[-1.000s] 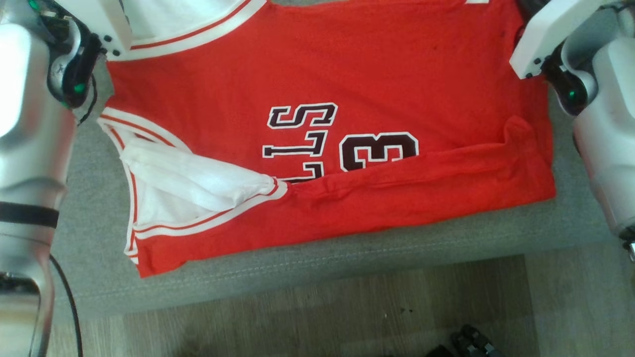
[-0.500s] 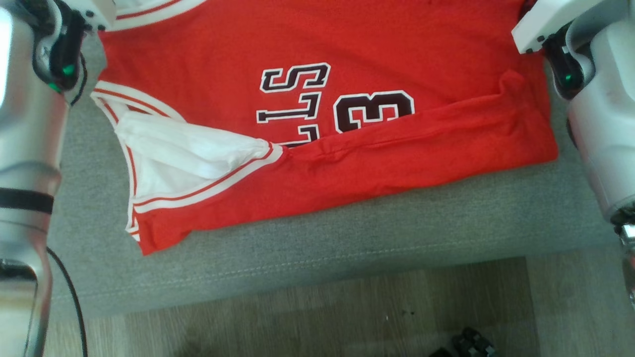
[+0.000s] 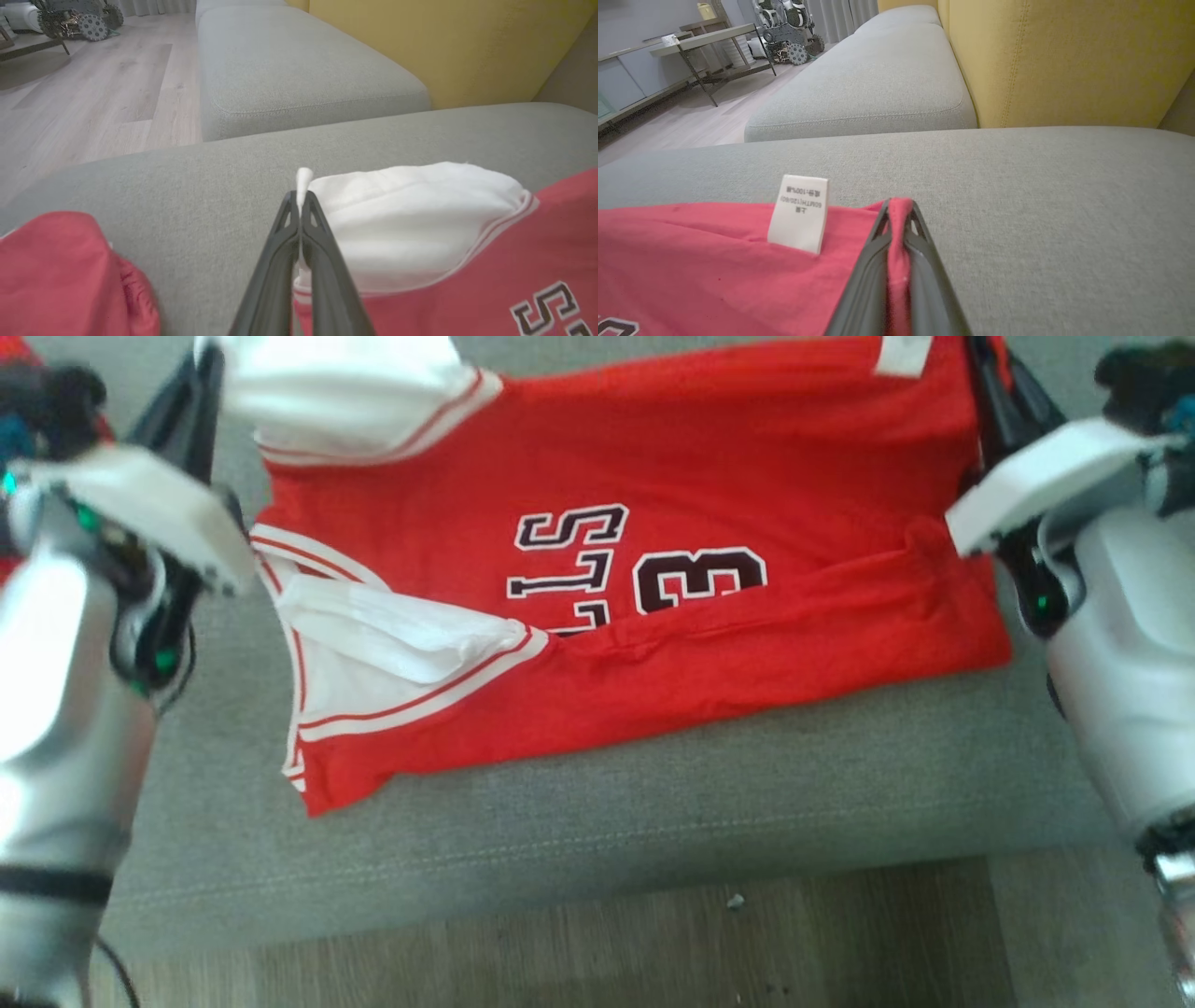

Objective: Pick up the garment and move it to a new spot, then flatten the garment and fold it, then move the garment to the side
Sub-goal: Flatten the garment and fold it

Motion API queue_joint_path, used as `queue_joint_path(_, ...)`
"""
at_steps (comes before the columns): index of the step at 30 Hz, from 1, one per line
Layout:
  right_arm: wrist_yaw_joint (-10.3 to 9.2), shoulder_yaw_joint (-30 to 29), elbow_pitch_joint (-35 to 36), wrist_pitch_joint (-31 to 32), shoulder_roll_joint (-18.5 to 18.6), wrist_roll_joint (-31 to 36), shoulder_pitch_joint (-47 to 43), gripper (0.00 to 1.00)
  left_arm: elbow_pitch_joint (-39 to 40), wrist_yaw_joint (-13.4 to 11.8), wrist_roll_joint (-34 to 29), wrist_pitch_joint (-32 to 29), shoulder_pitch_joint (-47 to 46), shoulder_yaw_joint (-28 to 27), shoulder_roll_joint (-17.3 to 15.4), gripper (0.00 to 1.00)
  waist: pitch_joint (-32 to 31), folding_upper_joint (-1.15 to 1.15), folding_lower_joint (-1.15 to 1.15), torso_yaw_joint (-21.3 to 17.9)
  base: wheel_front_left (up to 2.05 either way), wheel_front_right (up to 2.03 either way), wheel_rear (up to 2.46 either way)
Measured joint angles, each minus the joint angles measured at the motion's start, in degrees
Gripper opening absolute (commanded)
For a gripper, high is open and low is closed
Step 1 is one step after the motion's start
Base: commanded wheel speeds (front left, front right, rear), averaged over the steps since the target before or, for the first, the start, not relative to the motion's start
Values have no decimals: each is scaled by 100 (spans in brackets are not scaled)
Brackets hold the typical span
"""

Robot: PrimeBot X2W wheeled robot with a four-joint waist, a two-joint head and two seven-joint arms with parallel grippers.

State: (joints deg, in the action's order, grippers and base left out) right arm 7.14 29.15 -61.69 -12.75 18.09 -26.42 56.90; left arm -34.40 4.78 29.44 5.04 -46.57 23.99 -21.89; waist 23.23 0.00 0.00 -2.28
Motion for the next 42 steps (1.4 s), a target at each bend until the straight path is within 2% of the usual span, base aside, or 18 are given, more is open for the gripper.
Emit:
queue_joint_path(5,0,86,188,101,186,-242,-454,0,1007,-33,86,-307,909,120,-272,0,-279,0,0,119,0,0,0)
queue_joint_path(9,0,223,369,431,322,-369,-778,0,1949,-151,-91,-537,1702,335,-681,0,-475,0,0,206,0,0,0)
queue_joint_path(15,0,402,813,1080,593,-727,-1202,0,2906,-285,-33,-1040,2742,541,-1060,0,-719,0,0,302,0,0,0)
queue_joint_path(21,0,516,1350,1759,896,-1005,-1588,0,3345,-327,22,-1408,3211,766,-1251,0,-850,0,0,333,0,0,0)
queue_joint_path(27,0,548,1868,2487,1151,-1190,-1983,0,3387,-336,25,-1513,3356,920,-1252,0,-922,0,0,314,0,0,0)
queue_joint_path(28,0,530,1946,2602,1173,-1228,-2069,21,3370,-336,23,-1524,3358,939,-1250,29,-935,0,0,309,0,0,0)
queue_joint_path(29,0,465,1990,2753,1176,-1279,-2153,100,3350,-347,22,-1527,3359,957,-1247,100,-949,0,0,302,0,0,0)
queue_joint_path(32,0,382,2135,2932,1228,-1301,-2310,100,3295,-381,23,-1530,3369,981,-1244,100,-984,0,0,289,0,0,0)
queue_joint_path(36,0,-140,2457,2925,1284,-1204,-2411,100,3221,-503,24,-1433,3490,968,-1223,100,-1069,0,0,271,0,0,0)
queue_joint_path(42,-1,-929,3115,2693,1102,-949,-2532,100,2919,-905,290,-581,3546,464,-779,100,-1206,0,0,334,0,0,0)
